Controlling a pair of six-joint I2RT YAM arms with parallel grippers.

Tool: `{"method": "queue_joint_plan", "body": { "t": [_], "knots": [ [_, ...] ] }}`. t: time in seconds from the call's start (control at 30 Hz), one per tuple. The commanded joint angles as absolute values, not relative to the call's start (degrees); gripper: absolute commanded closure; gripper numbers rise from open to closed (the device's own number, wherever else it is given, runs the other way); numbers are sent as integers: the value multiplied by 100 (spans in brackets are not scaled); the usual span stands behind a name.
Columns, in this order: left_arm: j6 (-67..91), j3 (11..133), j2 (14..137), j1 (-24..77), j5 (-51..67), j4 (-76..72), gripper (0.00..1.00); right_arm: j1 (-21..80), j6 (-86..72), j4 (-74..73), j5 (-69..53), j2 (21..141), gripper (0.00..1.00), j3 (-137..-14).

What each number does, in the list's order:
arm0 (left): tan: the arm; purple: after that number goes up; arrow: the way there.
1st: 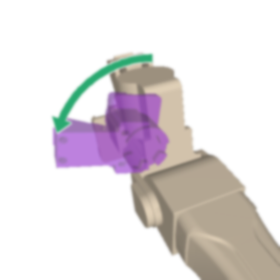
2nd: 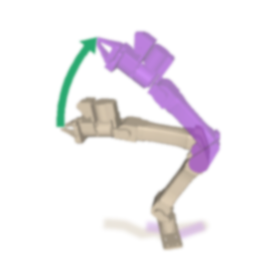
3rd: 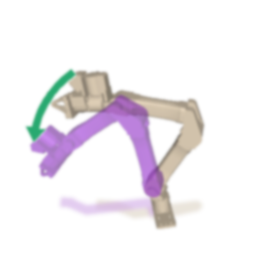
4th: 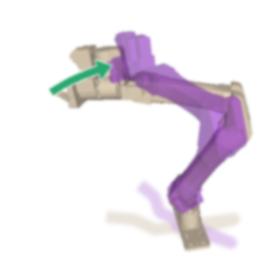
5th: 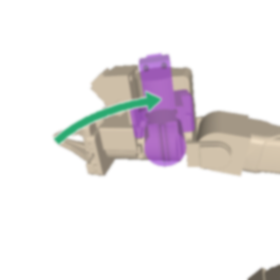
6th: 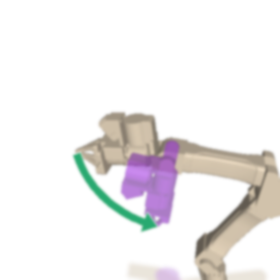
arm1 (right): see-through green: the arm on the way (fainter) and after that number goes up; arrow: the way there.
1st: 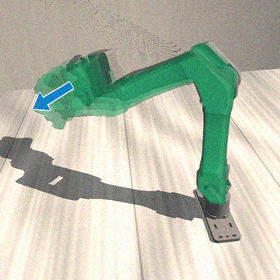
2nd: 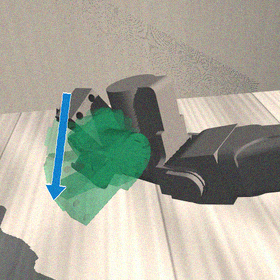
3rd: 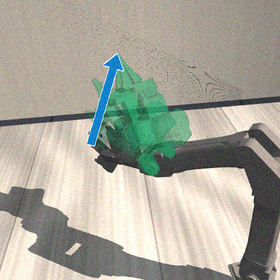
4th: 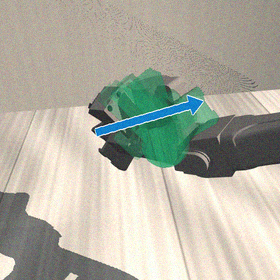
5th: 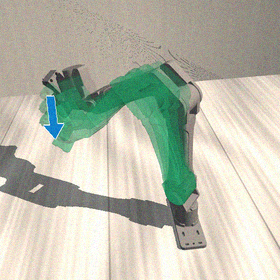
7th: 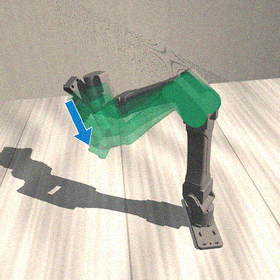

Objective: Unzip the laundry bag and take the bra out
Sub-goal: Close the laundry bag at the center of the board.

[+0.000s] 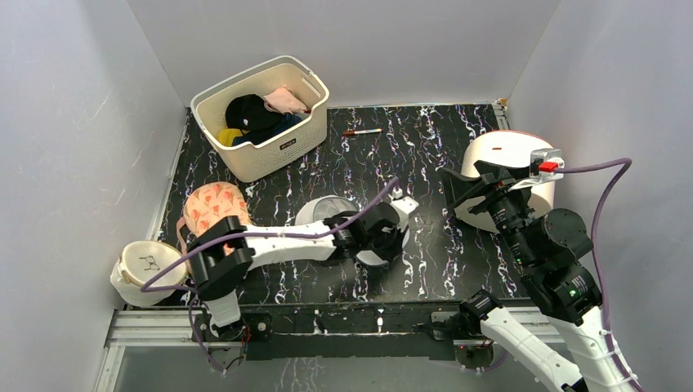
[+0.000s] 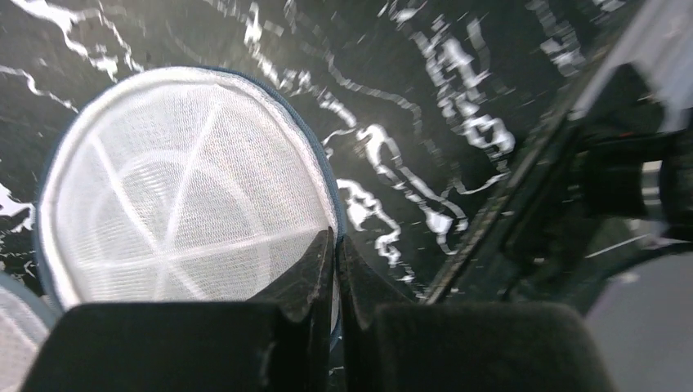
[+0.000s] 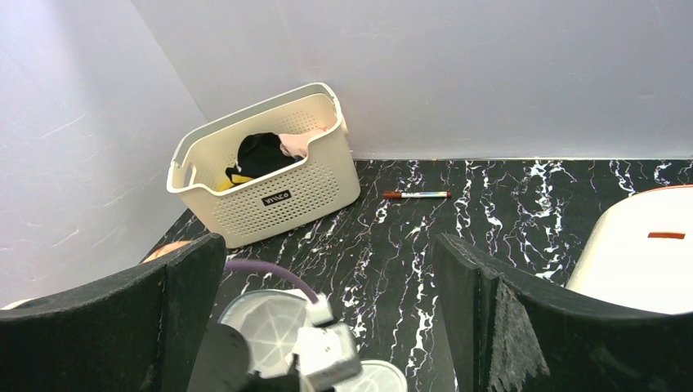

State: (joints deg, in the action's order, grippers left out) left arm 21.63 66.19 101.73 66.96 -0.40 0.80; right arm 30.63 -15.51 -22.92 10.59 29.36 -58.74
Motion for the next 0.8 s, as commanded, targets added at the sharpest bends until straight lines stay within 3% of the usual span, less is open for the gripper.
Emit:
{"method": "queue_joint_plan", "body": {
  "t": [0.0, 0.37, 0.77],
  "knots": [
    [2575, 6340, 9283, 6464, 395, -762, 100, 3050, -1588, -2070, 1089, 2963, 2, -6118],
    [3447, 6060, 8417, 5867, 1210, -1923, 100, 3045, -1608, -2056, 1065, 2997, 2, -6169],
    [5591, 4191, 7627, 4885, 1993, -4572, 100, 3045, -1708, -2139, 973, 3036, 2, -6175]
  ]
}}
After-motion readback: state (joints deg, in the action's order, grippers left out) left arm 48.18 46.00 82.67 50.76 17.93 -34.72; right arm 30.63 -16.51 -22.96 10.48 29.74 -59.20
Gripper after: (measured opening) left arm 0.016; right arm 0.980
